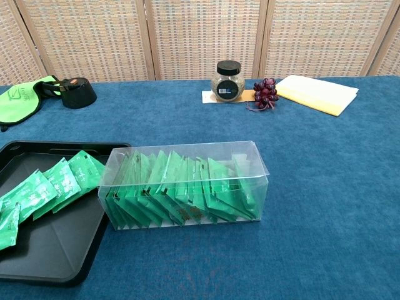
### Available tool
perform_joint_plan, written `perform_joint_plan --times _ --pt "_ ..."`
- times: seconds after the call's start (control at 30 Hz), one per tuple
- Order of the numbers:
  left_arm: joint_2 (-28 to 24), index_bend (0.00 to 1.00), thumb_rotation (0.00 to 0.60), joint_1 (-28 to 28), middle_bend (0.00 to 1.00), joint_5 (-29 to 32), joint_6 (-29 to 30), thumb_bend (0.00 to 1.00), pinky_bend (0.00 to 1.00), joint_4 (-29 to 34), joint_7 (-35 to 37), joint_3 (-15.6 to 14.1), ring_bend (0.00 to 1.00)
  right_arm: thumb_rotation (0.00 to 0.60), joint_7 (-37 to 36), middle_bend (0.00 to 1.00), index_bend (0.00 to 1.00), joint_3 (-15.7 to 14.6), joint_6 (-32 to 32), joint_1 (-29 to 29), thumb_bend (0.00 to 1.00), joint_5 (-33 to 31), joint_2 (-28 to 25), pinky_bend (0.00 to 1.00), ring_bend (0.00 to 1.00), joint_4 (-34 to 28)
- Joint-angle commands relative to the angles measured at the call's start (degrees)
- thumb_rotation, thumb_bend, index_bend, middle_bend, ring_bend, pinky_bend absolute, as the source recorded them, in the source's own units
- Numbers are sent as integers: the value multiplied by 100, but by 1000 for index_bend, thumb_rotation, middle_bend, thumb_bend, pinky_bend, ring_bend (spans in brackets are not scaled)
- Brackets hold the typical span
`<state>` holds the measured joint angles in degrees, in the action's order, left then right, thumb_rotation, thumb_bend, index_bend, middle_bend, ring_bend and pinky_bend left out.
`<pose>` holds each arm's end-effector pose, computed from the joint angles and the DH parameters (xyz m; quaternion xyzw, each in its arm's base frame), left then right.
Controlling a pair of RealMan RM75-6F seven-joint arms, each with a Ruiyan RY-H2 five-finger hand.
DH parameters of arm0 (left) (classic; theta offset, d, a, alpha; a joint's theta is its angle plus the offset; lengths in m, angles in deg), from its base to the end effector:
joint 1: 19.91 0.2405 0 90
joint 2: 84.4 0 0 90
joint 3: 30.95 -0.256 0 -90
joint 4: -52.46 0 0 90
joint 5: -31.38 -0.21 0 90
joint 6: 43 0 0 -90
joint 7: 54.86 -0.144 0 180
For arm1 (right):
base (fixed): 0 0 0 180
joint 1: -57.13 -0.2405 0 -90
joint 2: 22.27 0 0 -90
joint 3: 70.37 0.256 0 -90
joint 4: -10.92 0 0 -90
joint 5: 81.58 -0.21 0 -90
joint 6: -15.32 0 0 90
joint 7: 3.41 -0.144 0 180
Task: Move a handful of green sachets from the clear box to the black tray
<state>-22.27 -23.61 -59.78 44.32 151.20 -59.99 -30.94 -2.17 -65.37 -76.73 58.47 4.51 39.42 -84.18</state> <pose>-0.2847 0.1626 0.1545 -0.6219 -0.3722 -0.3934 0.5656 -0.3125 -0.1536 0.1892 0.5466 -0.3649 0.3990 0.6395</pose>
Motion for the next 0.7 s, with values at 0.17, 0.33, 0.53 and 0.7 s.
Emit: perform_joint_plan --times 0.17,0.33,0.53,0.7 --pt "10 0 600 -6 0 6 -20 97 0 -2 -10 -4 0 600 6 0 0 -10 9 -2 0 15 4 0 0 9" --pt "11 0 600 -44 0 -27 -60 97 0 -16 69 -3 0 600 33 0 0 -10 25 -10 0 10 10 0 0 1" --pt "149 0 600 -450 0 -392 -429 97 0 -162 464 37 0 600 65 0 0 1 83 -23 0 -56 -4 0 0 -52" --pt "171 0 600 -1091 0 -662 -1154 98 0 -134 599 140 0 600 80 0 0 60 242 -76 0 -259 -13 0 0 -47"
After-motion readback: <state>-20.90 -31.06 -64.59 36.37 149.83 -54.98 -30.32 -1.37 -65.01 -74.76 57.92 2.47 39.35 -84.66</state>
